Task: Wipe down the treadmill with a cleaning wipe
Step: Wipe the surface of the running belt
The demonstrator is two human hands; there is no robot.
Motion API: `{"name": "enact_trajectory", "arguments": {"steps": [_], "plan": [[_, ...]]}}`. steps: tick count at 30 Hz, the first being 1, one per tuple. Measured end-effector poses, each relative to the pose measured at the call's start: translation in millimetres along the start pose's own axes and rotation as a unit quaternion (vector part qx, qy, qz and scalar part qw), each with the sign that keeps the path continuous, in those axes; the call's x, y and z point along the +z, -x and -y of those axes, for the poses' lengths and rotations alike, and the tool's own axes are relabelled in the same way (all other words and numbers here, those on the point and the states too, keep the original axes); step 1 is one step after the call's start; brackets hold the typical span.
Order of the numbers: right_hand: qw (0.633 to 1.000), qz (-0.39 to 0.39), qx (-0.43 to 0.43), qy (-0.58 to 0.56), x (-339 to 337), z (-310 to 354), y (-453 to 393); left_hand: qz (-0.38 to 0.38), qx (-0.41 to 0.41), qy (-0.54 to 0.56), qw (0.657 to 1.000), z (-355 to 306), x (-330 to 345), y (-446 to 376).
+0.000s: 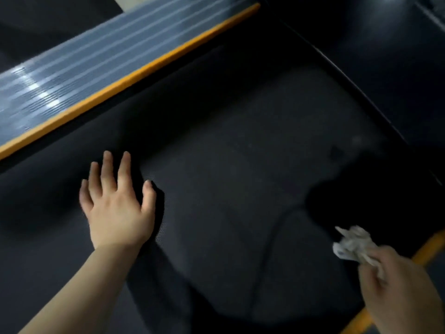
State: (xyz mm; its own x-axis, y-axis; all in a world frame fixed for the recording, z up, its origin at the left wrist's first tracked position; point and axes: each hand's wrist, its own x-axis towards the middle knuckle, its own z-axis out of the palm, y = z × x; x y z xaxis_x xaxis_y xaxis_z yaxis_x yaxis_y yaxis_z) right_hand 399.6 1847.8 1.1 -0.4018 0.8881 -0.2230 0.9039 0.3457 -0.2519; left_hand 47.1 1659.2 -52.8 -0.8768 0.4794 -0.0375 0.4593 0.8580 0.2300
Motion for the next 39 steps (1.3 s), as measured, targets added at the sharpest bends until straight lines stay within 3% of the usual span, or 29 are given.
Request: {"name": "enact_trajectory", "arguments": {"steps": [3, 6, 8, 12, 15, 19, 23, 26, 30, 32, 34, 36, 39], "plan": [[0.998, -0.003, 0.058, 0.018, 1.5, 41.8, -20.7, 0.007, 0.028, -0.01, 1.0, 1.0, 0.3, 0.7], [0.994, -0.083, 0.054, -0.043, 22.6, 124.2, -88.4, 0.032, 0.201, -0.053, 0.978, -3.2, -3.7, -12.0], [0.997, -0.075, -0.032, -0.017, 42.9, 192.8, -131.8, 0.059, 0.279, -0.065, 0.956, -2.3, -4.7, -22.6], [0.969, -0.026, -0.244, 0.021, 52.1, 289.4, -162.4, 0.085, 0.285, -0.053, 0.953, 1.6, -4.0, -29.4], [0.976, -0.022, -0.216, -0.032, 50.8, 252.5, -140.6, 0.095, 0.293, -0.047, 0.95, 2.2, -6.9, -30.5], [0.996, -0.086, -0.007, -0.034, 42.5, 134.3, -50.9, 0.112, 0.281, -0.055, 0.952, -1.1, -12.5, -31.2], [0.981, -0.012, 0.192, -0.034, 23.8, 92.3, 13.8, 0.128, 0.277, -0.067, 0.95, -4.5, -15.6, -33.2], [0.985, -0.057, 0.157, -0.052, 36.5, 154.6, -42.4, 0.133, 0.273, -0.067, 0.95, -4.8, -16.2, -34.0], [0.99, -0.01, -0.132, 0.041, 63.0, 287.2, -137.8, 0.137, 0.27, -0.075, 0.95, -4.8, -14.7, -35.2], [0.986, -0.001, -0.161, 0.031, 58.4, 321.0, -157.0, 0.135, 0.269, -0.077, 0.951, -5.0, -14.3, -35.4], [0.988, -0.041, -0.143, -0.043, 55.2, 306.1, -149.9, 0.132, 0.267, -0.072, 0.952, -4.7, -14.7, -35.7], [0.975, -0.128, -0.139, -0.118, 60.3, 258.0, -125.4, 0.132, 0.264, -0.067, 0.953, -6.2, -15.1, -35.5], [0.993, -0.088, -0.032, -0.073, 55.4, 156.6, -64.3, 0.131, 0.26, -0.057, 0.955, -7.0, -14.5, -33.5]]}}
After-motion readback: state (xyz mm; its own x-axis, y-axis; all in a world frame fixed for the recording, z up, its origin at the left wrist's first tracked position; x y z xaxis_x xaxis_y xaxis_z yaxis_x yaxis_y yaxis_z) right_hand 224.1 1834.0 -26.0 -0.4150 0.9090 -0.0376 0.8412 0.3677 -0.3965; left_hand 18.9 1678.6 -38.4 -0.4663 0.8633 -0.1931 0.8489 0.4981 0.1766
